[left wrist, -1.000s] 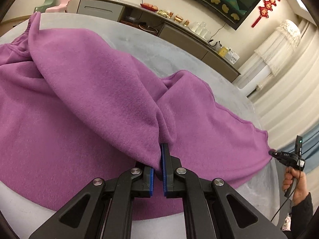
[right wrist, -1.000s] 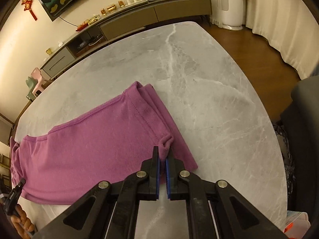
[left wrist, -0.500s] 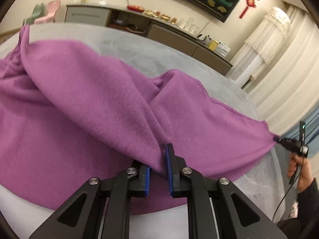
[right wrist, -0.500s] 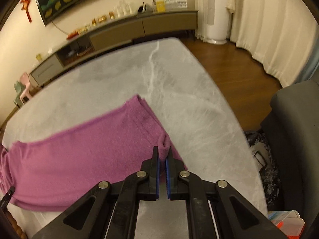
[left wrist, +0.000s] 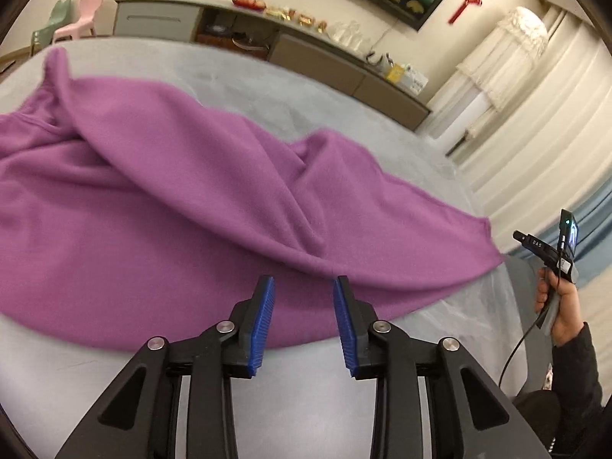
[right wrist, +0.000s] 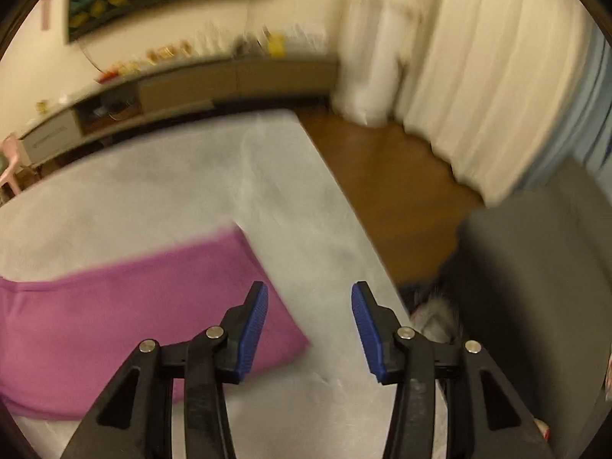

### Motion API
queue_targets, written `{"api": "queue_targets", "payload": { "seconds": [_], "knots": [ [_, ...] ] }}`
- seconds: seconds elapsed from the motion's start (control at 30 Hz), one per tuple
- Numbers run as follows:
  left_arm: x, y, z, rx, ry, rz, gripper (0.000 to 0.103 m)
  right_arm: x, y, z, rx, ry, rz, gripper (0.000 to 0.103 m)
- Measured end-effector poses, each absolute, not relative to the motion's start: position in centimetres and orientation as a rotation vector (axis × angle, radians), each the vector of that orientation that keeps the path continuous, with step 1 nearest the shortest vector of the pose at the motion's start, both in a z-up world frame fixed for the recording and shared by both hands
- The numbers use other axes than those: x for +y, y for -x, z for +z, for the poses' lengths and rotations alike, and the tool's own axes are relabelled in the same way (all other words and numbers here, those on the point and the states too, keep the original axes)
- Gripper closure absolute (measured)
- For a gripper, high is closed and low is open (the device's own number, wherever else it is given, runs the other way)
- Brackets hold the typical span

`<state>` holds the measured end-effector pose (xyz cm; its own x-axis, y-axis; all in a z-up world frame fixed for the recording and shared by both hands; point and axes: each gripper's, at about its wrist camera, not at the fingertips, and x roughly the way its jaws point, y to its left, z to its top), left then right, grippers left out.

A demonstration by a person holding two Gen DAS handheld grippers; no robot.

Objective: Fold clothes

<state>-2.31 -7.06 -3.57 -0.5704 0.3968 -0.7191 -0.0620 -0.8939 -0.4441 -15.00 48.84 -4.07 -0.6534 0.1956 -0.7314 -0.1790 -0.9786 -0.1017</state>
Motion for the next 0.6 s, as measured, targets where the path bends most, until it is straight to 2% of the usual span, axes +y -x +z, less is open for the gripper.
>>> {"api": "queue_targets", "payload": {
  "seconds": [0.07,0.23,0.37,0.43,0.53,0.6],
  "knots": [
    [-9.3,2.0,-3.2,-0.581,1.294,2.570,0.071,45.4,14.8,-3.8,-0.075,1.270,2.796,0.054],
    [-18.1,3.7,-3.8,-0.785,1.390,2.790,0.071,40.9,16.0,-9.1,-0.241,1.609,2.800,0.055],
    [-26.3,5.2,-5.7,-1.015,1.528,2.898,0.072,44.6,16.0,-8.9,-0.123,1.617,2.766,0.045],
    [-29.9,5.5,-7.2,-1.142,1.593,2.895,0.072,45.4,15.8,-8.7,-0.151,1.579,2.744,0.043],
    [-32.6,5.3,-8.2,-1.236,1.561,2.877,0.083,46.3,15.7,-8.6,-0.110,1.578,2.741,0.041],
    [-33.4,4.9,-8.5,-1.244,1.593,2.902,0.098,46.4,15.6,-8.4,-0.110,1.571,2.738,0.038]
  ]
}}
